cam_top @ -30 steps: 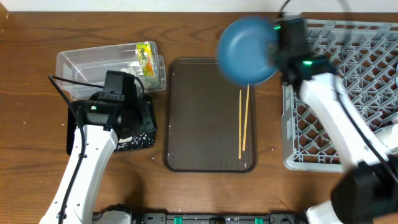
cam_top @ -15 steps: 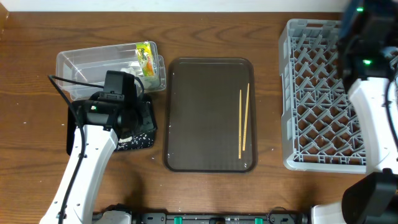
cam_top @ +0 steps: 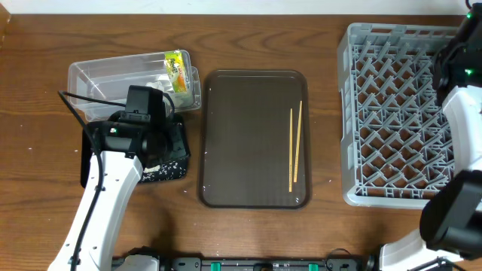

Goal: Sort waste into correct bins and load items into the dishwasher rack
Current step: 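Lift the blue plate and stand it upright in the grey rack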

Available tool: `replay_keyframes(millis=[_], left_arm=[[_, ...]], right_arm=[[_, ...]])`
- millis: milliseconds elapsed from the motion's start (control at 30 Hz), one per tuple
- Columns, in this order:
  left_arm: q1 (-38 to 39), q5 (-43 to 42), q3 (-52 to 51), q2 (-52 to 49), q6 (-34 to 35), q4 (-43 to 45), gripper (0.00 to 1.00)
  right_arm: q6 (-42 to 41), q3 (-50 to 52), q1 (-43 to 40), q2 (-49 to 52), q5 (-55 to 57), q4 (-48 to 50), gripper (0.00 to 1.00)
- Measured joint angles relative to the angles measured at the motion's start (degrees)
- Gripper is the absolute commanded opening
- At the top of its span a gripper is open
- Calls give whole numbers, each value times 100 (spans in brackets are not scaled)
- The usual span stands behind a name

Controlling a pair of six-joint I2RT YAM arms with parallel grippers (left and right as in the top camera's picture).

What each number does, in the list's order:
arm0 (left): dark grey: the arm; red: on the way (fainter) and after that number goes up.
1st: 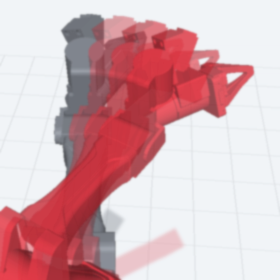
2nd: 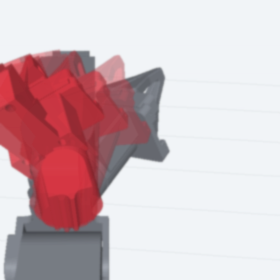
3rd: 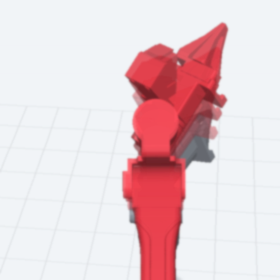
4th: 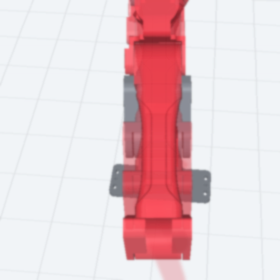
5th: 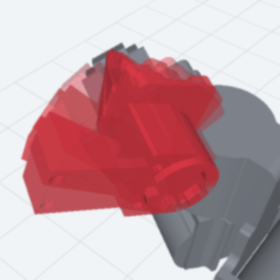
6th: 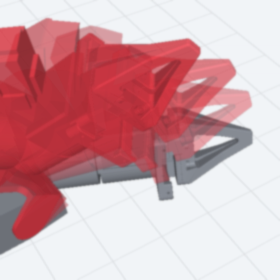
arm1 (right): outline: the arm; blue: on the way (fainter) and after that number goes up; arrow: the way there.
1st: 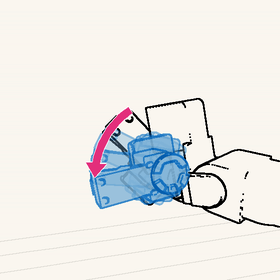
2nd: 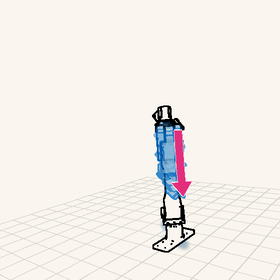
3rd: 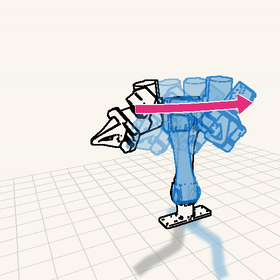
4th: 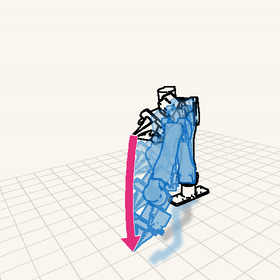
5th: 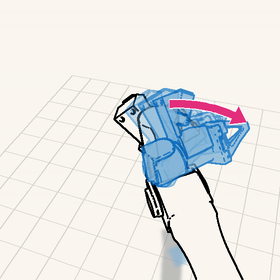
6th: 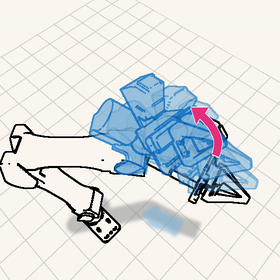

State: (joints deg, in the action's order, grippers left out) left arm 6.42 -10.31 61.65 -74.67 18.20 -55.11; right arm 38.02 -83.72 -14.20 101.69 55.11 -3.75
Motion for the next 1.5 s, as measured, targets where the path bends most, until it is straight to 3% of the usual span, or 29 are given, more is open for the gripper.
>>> replay_keyframes(millis=[300,667,700,833,900,1233,1500], left_arm=[[0,-2,0,0,2,-2,57],[0,0,0,0,2,-2,57],[0,-2,0,0,2,0,57],[0,-2,0,0,2,-2,57],[0,0,0,0,2,0,57],[0,0,0,0,2,0,57],[0,0,0,0,2,0,57]], right_arm=[[-168,-15,129,387,138,-9,1],[-1012,-105,621,389,498,-916,4],[-1123,-122,636,389,544,-1102,5],[-1593,-162,713,380,527,-1954,32],[-1871,-125,758,452,291,-2402,41],[-2728,-31,881,643,-765,-3521,54],[-2916,-28,881,472,-953,-3523,79]])
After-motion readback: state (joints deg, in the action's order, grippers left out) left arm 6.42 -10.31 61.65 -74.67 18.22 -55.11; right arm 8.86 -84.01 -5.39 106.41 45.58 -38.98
